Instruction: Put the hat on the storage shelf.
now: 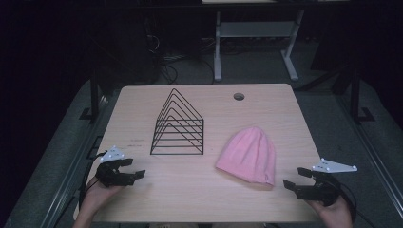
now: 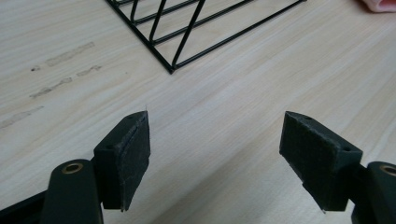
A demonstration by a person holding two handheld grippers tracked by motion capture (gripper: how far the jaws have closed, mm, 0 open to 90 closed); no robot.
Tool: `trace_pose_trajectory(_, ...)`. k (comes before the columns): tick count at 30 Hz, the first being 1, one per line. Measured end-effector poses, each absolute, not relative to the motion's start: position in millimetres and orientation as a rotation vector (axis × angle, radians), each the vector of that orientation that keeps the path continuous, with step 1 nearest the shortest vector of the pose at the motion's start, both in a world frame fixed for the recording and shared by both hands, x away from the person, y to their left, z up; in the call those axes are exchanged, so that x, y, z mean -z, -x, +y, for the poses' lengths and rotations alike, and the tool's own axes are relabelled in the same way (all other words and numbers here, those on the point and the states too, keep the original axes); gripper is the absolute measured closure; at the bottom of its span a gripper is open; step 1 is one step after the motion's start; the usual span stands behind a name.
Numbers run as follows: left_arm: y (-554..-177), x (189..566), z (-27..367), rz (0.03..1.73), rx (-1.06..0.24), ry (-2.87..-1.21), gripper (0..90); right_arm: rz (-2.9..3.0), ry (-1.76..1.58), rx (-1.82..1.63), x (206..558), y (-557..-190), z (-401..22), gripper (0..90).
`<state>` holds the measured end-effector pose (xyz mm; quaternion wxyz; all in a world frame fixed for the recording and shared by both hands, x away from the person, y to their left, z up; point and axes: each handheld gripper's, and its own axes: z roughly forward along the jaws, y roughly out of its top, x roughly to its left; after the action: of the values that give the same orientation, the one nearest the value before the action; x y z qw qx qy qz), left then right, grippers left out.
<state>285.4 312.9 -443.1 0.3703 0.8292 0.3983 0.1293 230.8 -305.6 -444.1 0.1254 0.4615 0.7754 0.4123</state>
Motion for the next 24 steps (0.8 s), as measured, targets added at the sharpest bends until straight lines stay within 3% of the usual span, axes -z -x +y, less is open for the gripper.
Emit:
trace_pose_trajectory(17, -285, 442, 312, 1.023, -0.33, -2.12, 24.3, 2.324, -1.268, -1.2, 436, -245, -294, 18.7)
trace_pose_trajectory(24, -287, 444, 312, 1.035, -0.32, -2.121, 24.3, 2.37, -1.266, -1.205, 429, -268, -286, 18.5)
